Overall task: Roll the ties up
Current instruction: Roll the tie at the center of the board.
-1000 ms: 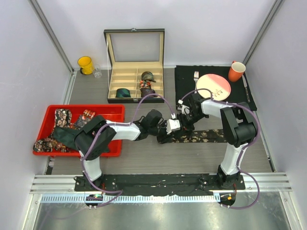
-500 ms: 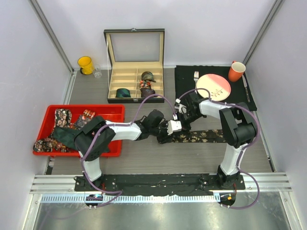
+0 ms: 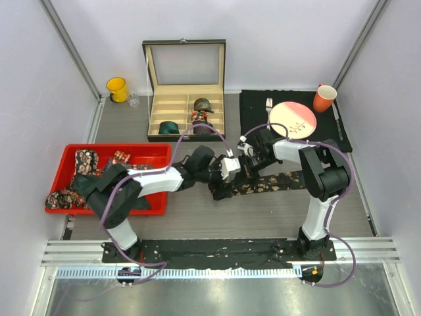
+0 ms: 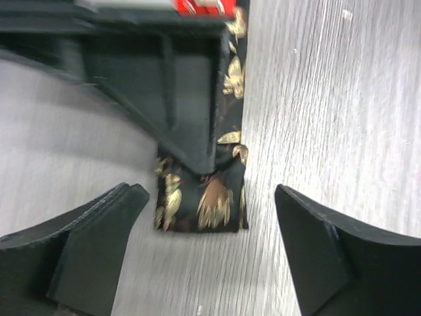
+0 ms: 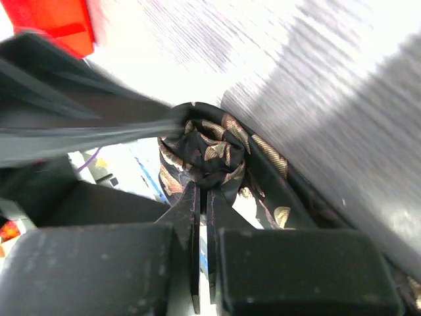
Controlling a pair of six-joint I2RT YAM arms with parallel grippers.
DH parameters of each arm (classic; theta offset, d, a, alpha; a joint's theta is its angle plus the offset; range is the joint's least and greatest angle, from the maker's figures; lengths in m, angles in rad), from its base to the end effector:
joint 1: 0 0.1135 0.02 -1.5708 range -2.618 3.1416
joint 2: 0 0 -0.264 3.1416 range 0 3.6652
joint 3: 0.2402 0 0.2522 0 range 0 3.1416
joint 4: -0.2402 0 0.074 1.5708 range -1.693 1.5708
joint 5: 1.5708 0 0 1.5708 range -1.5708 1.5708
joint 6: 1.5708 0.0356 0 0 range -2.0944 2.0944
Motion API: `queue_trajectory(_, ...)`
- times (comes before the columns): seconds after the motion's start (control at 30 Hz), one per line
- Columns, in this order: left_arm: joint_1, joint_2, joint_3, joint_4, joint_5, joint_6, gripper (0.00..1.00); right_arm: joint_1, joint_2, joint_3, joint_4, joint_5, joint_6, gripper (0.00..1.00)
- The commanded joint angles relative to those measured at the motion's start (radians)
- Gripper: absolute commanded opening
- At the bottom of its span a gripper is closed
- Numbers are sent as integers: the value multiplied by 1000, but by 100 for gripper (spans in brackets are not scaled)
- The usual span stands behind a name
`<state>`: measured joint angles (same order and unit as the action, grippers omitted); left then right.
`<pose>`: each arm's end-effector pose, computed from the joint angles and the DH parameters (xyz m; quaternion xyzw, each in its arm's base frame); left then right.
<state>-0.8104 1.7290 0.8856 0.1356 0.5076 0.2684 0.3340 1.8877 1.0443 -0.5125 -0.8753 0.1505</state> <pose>0.2281 -0.2649 0.1628 0.5417 0.7005 -0.3281 0.3290 0.3034 0.1342 0.1267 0.1278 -0.8926 -0.4324 0.0068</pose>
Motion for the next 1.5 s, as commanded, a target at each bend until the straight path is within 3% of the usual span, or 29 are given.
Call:
queue_trajectory(0.0,33,-166,-17,-13,-18,-64,94,10,86,-32,173,132,-34,1)
queue_trajectory(0.1,33,-299,-52,19,-93,-86,100,11,99,-44,213,75,-35,1)
queue_trajectory(0.2,33,-456,-161,191,-130,-156,100,11,96,-69,244,39,-48,1)
queue_trajectory(0.27,34,-485,-178,165,-120,-196,100,20,85,-99,282,15,-37,1)
queue_trajectory(0.33,36,-462,-116,-21,-35,-145,100,25,70,-133,334,4,-20,1)
queue_trajectory(0.4,60,-416,-120,-41,0,-150,100,39,67,-150,365,-4,-8,1)
queue_trajectory(0.53,74,-391,-320,262,-6,-155,100,48,83,-201,466,-10,35,1)
queue_trajectory(0.63,74,-323,-376,370,-1,-117,100,48,112,-207,473,-7,35,1)
queue_trajectory(0.93,74,-119,-392,599,37,2,91,48,186,-152,410,-19,29,1)
queue_trajectory(1.07,74,-43,-370,628,55,11,89,48,215,-139,402,-25,29,1)
queue_trajectory(1.27,73,15,-338,636,106,8,73,48,246,-121,387,-14,26,1)
queue_trajectory(1.47,66,-8,-292,478,152,32,35,46,219,-122,384,6,32,3)
